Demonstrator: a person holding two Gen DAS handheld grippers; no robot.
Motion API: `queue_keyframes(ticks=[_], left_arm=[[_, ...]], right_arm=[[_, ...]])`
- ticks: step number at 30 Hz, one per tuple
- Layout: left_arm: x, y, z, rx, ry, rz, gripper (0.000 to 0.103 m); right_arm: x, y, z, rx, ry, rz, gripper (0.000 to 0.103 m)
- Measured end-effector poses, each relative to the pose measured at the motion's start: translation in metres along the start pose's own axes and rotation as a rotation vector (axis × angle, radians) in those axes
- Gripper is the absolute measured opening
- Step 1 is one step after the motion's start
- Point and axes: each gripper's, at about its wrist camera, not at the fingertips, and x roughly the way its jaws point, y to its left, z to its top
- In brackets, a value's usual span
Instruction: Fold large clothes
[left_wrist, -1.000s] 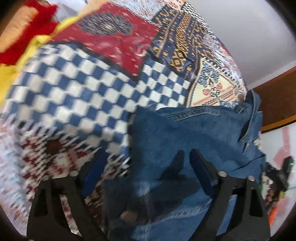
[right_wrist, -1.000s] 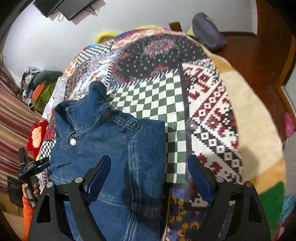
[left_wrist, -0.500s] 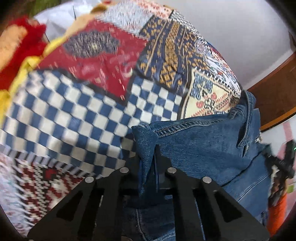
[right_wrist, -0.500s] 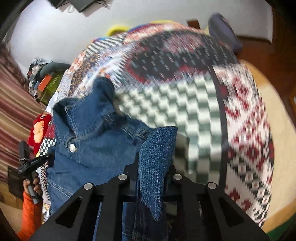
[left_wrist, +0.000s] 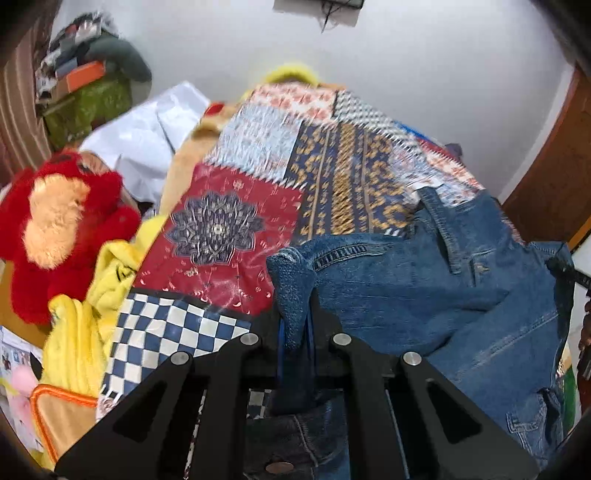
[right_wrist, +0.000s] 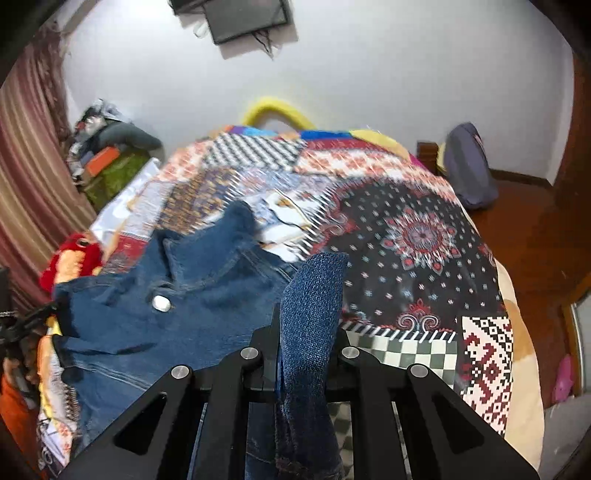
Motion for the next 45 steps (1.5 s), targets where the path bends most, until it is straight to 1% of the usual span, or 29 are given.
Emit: queue_keyframes(ticks=[4, 8, 10, 12, 14, 15, 16, 17, 18, 19, 20, 23, 26, 27, 28, 30, 32, 33, 34, 36, 37, 41, 45], left_arm=[[0.035, 0.011, -0.004, -0.051, 0.070, -0.003, 0.009], [0.065, 0.013, -0.011, -0.074, 0.123, 0.011, 0.011], [0.074, 0.015, -0.014, -0.078, 0.130, 0.023, 0.016], [0.077, 0.014, -0.017, -0.066, 0.125, 0.031, 0.018], [0.076, 0.010, -0.017, -0.038, 0.119, 0.047, 0.018], [0.074, 0.007, -0.018, -0.020, 0.116, 0.057, 0.018], [0.073, 0.004, -0.018, 0.001, 0.115, 0.070, 0.018], [0.071, 0.004, -0.019, 0.011, 0.117, 0.078, 0.019], [0.069, 0.004, -0.020, 0.015, 0.119, 0.085, 0.020], [0.065, 0.004, -0.020, 0.015, 0.120, 0.095, 0.022], [0.063, 0.005, -0.020, 0.012, 0.119, 0.098, 0.023], [0.047, 0.007, -0.020, 0.020, 0.106, 0.119, 0.024], [0.022, 0.007, -0.020, 0.048, 0.070, 0.164, 0.036], [0.014, 0.007, -0.020, 0.050, 0.058, 0.171, 0.042], [0.003, 0.008, -0.020, 0.048, 0.040, 0.171, 0.046], [-0.021, 0.007, -0.022, 0.039, 0.008, 0.158, 0.049], [-0.043, 0.005, -0.026, 0.037, -0.013, 0.148, 0.055], [-0.052, 0.003, -0.027, 0.038, -0.025, 0.144, 0.061], [-0.067, 0.000, -0.031, 0.046, -0.039, 0.137, 0.072], [-0.088, -0.005, -0.038, 0.069, -0.055, 0.124, 0.084], [-0.103, -0.009, -0.045, 0.084, -0.074, 0.117, 0.087], [-0.141, -0.017, -0.067, 0.096, -0.098, 0.103, 0.092], [-0.172, -0.021, -0.096, 0.069, -0.104, 0.054, 0.096]], right_arm=[[0.038, -0.020, -0.013, 0.010, 0.068, -0.053, 0.010], [0.066, -0.037, -0.027, 0.015, 0.104, -0.067, 0.011], [0.075, -0.039, -0.032, 0.017, 0.123, -0.063, 0.011], [0.079, -0.041, -0.035, 0.018, 0.124, -0.066, 0.014], [0.080, -0.044, -0.038, 0.021, 0.122, -0.073, 0.020], [0.079, -0.045, -0.038, 0.027, 0.121, -0.086, 0.031], [0.078, -0.047, -0.039, 0.031, 0.123, -0.115, 0.046], [0.076, -0.048, -0.039, 0.026, 0.127, -0.158, 0.055], [0.073, -0.049, -0.040, 0.018, 0.131, -0.193, 0.067], [0.070, -0.051, -0.042, 0.014, 0.132, -0.217, 0.073], [0.065, -0.053, -0.044, 0.019, 0.132, -0.226, 0.073], [0.047, -0.055, -0.048, 0.054, 0.129, -0.206, 0.073], [0.024, -0.052, -0.049, 0.075, 0.127, -0.191, 0.073], [0.016, -0.049, -0.050, 0.071, 0.123, -0.193, 0.073], [0.007, -0.046, -0.050, 0.061, 0.114, -0.193, 0.073], [-0.015, -0.037, -0.050, 0.039, 0.091, -0.185, 0.073], [-0.039, -0.026, -0.053, 0.016, 0.068, -0.168, 0.073], [-0.050, -0.021, -0.054, 0.005, 0.057, -0.160, 0.073], [-0.062, -0.016, -0.057, -0.002, 0.042, -0.151, 0.073], [-0.089, -0.006, -0.065, -0.011, 0.009, -0.135, 0.073], [-0.101, -0.002, -0.069, -0.014, -0.001, -0.131, 0.073], [-0.145, 0.018, -0.094, -0.046, -0.034, -0.116, 0.076], [-0.177, 0.034, -0.125, -0.095, -0.046, -0.107, 0.080]])
